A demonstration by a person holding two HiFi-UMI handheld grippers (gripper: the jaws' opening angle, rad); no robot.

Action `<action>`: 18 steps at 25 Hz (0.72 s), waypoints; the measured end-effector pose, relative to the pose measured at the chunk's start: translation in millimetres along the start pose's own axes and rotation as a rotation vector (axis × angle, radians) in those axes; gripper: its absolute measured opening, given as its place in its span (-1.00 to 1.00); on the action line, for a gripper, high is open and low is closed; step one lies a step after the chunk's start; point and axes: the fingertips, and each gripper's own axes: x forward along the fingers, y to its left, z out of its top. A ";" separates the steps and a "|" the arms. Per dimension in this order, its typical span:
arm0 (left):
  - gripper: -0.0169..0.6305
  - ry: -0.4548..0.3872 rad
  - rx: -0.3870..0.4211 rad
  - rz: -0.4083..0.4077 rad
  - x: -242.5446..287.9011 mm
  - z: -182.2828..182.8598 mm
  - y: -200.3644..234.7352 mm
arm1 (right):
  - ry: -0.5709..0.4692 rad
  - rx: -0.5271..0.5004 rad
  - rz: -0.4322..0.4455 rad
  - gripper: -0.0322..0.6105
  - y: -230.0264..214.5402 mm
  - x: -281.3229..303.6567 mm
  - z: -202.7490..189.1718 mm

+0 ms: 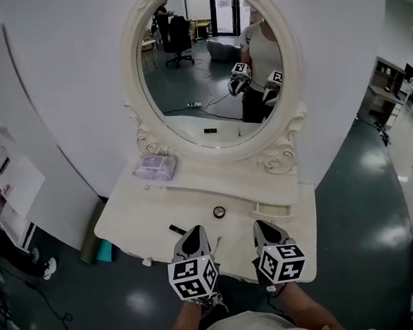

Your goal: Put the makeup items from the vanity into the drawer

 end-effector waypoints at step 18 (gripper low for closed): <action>-0.93 0.075 -0.006 -0.117 85.5 21.9 62.9 | 0.028 0.000 -0.107 -0.85 23.3 87.6 17.2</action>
